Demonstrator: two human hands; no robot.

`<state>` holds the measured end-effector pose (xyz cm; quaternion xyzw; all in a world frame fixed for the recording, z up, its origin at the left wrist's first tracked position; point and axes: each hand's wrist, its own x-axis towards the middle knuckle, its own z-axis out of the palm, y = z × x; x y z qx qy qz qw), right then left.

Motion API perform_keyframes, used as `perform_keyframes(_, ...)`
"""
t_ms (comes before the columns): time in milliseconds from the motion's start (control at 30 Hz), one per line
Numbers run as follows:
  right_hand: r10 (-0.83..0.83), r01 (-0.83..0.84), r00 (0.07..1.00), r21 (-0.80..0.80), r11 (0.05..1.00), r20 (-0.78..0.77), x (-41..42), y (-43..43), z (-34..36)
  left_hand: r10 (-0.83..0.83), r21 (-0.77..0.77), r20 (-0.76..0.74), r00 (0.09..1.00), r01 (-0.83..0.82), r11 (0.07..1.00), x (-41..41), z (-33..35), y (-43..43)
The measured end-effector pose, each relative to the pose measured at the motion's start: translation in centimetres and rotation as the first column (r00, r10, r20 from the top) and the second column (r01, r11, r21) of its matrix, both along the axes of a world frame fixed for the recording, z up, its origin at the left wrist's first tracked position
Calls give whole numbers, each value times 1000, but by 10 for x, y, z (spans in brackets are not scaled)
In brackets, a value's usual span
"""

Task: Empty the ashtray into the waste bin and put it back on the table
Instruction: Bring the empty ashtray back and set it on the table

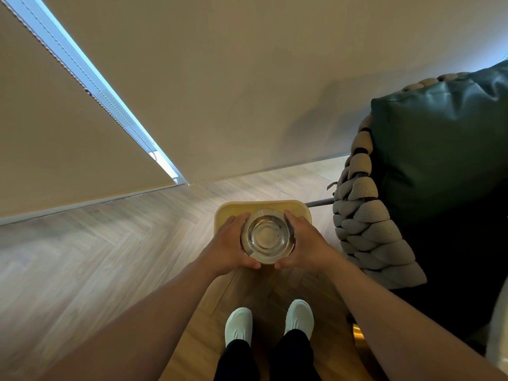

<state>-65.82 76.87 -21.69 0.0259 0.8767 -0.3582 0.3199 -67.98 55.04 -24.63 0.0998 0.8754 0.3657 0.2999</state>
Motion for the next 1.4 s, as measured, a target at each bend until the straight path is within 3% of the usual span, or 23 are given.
perform_keyframes(467,-102,100,989,-23,995,-109,50,-14,117,-98,27,-63,993,100,995,28,117,-12)
perform_keyframes(867,-156,156,957,-18,988,-243,110,-29,207,-277,-120,-219,935,256,959,66,218,-20)
perform_keyframes(1133,-183,199,945,32,980,-270,148,-27,222,-372,-175,-282,885,334,926,91,239,-14)
perform_keyframes(1400,-317,347,911,75,935,-266,208,-21,217,-513,-220,-286,809,466,857,118,235,5)
